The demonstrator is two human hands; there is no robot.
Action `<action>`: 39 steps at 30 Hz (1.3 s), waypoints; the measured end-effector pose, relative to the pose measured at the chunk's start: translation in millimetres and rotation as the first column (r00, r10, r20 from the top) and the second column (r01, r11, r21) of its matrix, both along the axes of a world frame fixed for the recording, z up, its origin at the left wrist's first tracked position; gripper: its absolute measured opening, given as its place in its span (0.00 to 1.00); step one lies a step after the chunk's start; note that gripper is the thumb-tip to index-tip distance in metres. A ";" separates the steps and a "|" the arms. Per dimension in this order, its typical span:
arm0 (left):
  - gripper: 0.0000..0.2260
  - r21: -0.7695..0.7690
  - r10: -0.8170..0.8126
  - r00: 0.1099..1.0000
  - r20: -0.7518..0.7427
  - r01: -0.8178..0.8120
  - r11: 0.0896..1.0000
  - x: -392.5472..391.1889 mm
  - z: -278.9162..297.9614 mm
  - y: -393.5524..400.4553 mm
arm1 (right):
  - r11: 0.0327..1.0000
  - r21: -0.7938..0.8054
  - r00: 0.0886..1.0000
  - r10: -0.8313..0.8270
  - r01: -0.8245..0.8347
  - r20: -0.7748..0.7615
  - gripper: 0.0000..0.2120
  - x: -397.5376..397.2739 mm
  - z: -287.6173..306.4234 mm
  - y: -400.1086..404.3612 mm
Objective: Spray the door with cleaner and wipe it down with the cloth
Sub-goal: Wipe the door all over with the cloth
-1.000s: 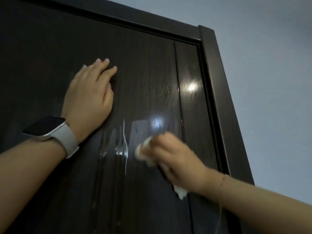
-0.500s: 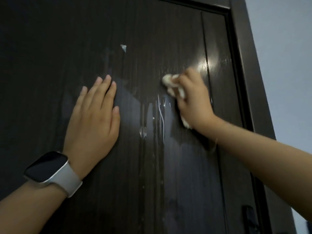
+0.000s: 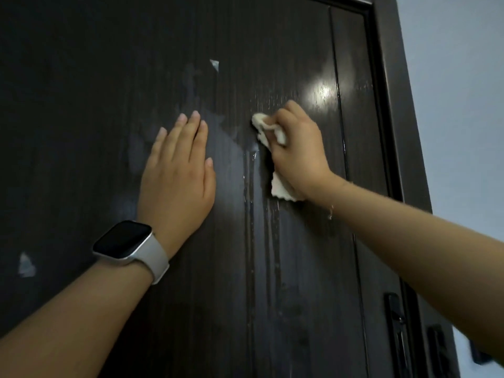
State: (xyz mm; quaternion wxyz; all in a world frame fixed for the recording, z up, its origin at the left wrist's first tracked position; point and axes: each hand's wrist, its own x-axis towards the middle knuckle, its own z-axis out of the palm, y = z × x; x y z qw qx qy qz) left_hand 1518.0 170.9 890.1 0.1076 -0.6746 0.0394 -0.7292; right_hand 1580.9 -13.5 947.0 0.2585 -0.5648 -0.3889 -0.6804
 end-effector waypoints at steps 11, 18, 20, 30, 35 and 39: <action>0.24 0.007 -0.011 1.000 0.007 0.011 1.000 5.7 -0.6 -0.7 | 1.000 -0.023 0.994 -0.013 0.011 -0.106 0.07 -8.9 -56.9 -12.9; 0.25 0.008 -0.025 1.000 0.004 0.025 1.000 5.5 -4.7 1.8 | 0.999 0.014 0.996 -0.031 0.033 -0.085 0.04 -3.3 -94.9 -9.9; 0.25 0.005 -0.026 1.000 0.000 0.026 1.000 5.6 -3.9 1.4 | 0.998 -0.041 0.992 -0.059 0.055 -0.109 0.04 -3.2 -132.2 -18.4; 0.25 0.016 -0.053 0.999 0.000 0.053 0.998 5.9 -0.7 1.7 | 0.991 0.101 0.993 -0.076 0.085 -0.092 0.03 -6.7 -37.1 -1.5; 0.24 -0.003 -0.076 0.997 -0.029 0.076 0.997 1.6 -2.9 1.0 | 0.986 -0.083 0.985 -0.149 0.141 -0.093 0.04 -8.7 -95.1 -25.3; 0.22 -0.061 -0.197 0.975 -0.107 0.191 0.980 -9.1 2.1 0.2 | 0.992 -0.127 0.918 -0.046 -0.005 -0.395 0.02 -31.0 -106.0 -47.0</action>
